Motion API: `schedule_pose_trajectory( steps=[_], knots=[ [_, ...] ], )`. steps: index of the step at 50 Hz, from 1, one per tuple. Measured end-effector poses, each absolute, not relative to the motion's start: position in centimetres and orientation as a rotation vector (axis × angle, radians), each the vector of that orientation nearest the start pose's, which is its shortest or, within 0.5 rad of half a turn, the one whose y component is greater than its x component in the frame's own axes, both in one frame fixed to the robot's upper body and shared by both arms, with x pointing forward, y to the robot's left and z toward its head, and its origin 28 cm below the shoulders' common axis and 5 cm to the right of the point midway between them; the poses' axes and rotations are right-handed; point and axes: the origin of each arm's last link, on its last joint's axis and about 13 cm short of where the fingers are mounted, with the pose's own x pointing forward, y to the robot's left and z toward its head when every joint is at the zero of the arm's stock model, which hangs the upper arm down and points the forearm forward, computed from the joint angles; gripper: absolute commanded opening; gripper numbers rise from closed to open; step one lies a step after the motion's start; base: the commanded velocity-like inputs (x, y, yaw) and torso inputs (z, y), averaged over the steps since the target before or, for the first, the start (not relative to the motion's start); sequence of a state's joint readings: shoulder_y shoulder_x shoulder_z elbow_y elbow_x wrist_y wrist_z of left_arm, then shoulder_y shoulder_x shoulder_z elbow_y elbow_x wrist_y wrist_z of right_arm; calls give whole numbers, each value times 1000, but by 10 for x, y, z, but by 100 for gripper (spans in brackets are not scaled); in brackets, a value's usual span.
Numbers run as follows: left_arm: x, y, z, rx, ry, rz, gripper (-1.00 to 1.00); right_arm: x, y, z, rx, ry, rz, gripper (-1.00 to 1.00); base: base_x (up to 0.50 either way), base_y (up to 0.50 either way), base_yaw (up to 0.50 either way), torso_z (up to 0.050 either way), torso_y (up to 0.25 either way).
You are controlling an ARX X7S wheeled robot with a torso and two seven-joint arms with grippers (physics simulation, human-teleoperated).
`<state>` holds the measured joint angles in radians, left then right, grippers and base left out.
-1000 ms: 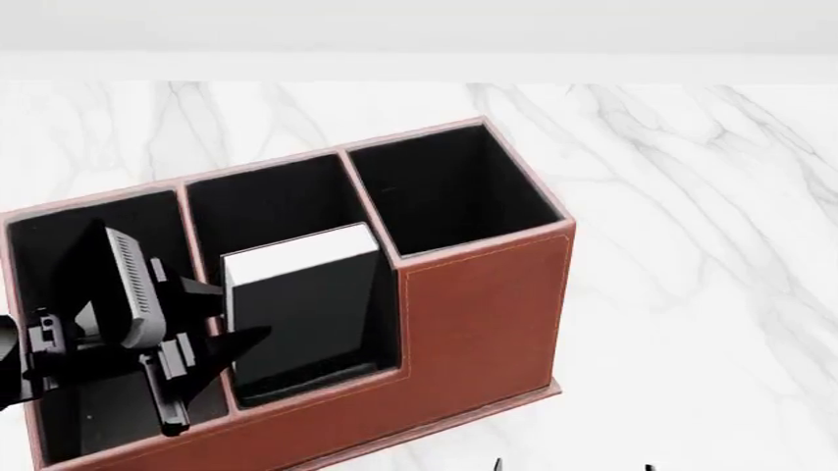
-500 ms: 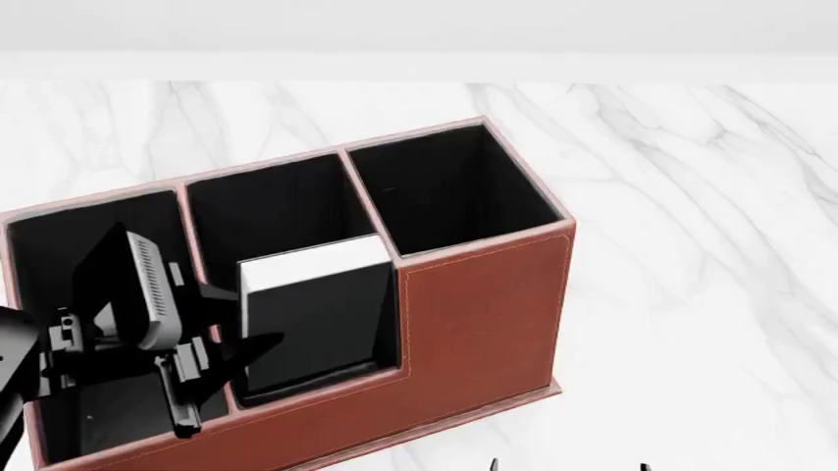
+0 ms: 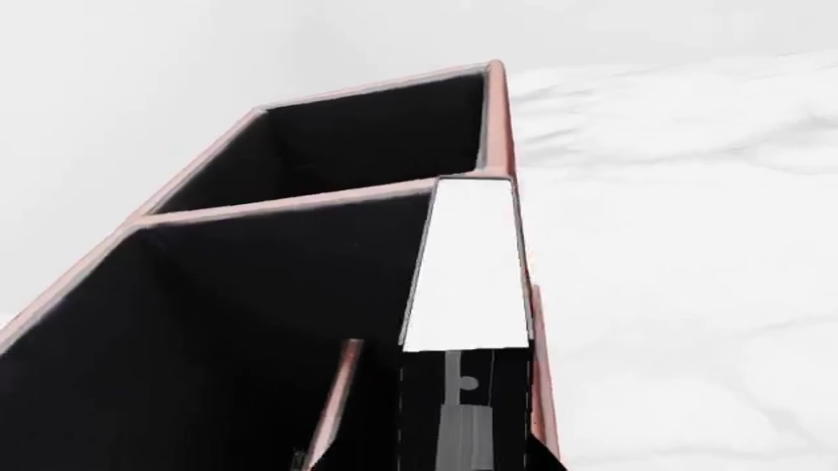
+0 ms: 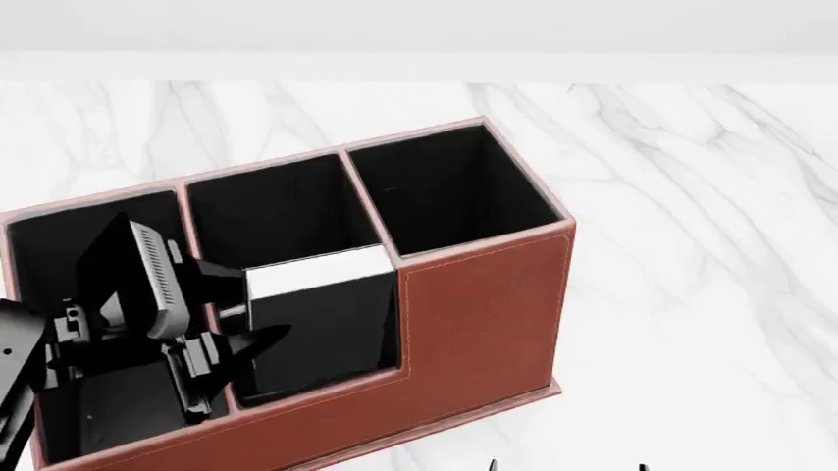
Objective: Pick up the book and place it in the back compartment of the caddy.
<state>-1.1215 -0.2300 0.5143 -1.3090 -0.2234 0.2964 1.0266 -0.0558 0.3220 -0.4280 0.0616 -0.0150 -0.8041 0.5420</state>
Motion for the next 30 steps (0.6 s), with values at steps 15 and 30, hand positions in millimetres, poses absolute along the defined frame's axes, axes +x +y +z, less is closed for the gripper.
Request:
schedule_pose_trajectory(
  steps=[15,30],
  knots=[
    [408,287,127,260,65,-934,100,174,-86,29,26,-612,4,100,0,0,0,0,0],
    [400,283,130,263,18,-940,100,176,-86,29,19,-613,-2,100,0,0,0,0,0]
  ],
)
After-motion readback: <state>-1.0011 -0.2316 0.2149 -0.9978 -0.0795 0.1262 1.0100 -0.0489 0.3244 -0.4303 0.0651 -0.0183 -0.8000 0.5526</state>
